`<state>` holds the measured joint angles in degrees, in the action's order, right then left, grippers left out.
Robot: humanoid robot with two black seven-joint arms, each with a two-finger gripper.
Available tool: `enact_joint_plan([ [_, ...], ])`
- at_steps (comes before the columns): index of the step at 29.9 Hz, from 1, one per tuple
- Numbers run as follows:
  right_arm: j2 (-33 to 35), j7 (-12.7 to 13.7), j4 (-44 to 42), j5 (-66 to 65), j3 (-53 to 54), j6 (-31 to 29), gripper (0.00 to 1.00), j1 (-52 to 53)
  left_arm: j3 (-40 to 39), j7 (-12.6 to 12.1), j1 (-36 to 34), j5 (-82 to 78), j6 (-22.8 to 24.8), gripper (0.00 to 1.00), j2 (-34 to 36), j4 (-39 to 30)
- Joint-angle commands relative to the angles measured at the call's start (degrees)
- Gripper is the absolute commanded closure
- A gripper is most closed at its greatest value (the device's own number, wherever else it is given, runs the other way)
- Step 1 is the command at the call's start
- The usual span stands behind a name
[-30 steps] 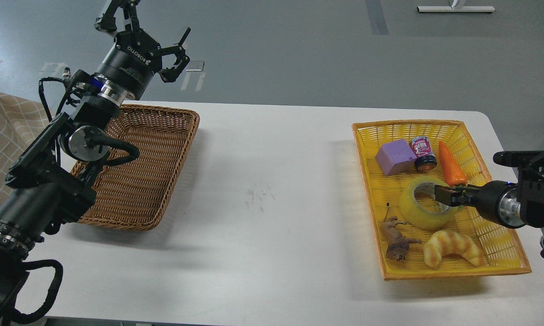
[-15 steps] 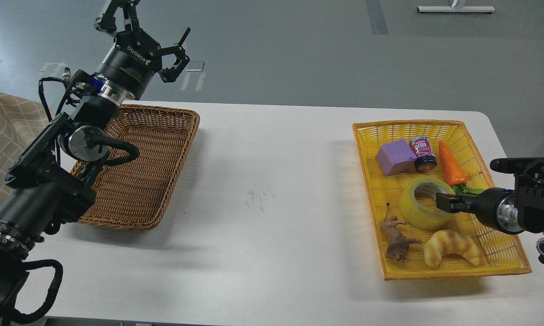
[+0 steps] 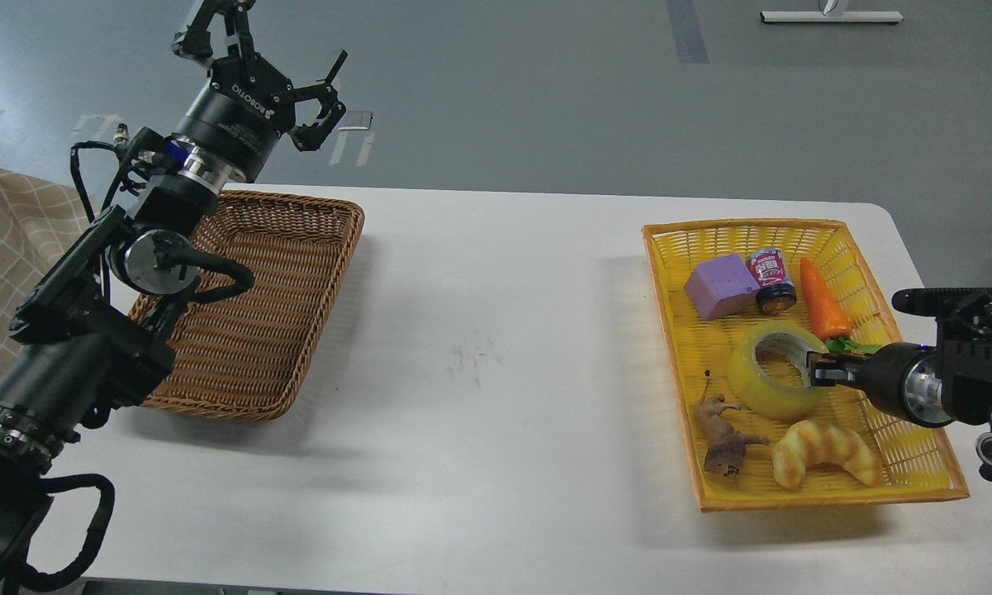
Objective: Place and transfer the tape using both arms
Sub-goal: 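Lift the tape roll with the right gripper and carry it toward the table center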
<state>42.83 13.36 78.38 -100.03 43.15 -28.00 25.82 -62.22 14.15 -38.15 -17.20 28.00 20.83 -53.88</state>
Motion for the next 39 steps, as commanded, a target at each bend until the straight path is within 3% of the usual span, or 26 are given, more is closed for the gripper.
enact_joint_plan([
  [1, 0.24, 0.0, 0.02, 0.1, 0.0, 0.0, 0.92, 0.02, 0.0, 0.0, -0.08, -0.03, 0.0, 0.02, 0.0, 0.0],
  [4, 0.24, 0.0, 0.19, 0.19, 0.09, 0.0, 1.0, 0.02, 0.0, 0.0, -0.08, -0.03, 0.0, 0.02, 0.0, 0.0],
  [26, 3.58, -0.44, 7.66, 6.43, 1.05, 0.0, 1.0, 9.77, -0.09, 0.0, -0.52, 0.15, 0.0, 0.02, -0.27, 0.09],
  [39, -0.29, -0.44, 5.91, 6.34, 0.26, 0.0, 0.99, 16.28, -0.09, 0.0, -1.14, 0.15, 0.0, 0.02, -0.44, 0.09],
])
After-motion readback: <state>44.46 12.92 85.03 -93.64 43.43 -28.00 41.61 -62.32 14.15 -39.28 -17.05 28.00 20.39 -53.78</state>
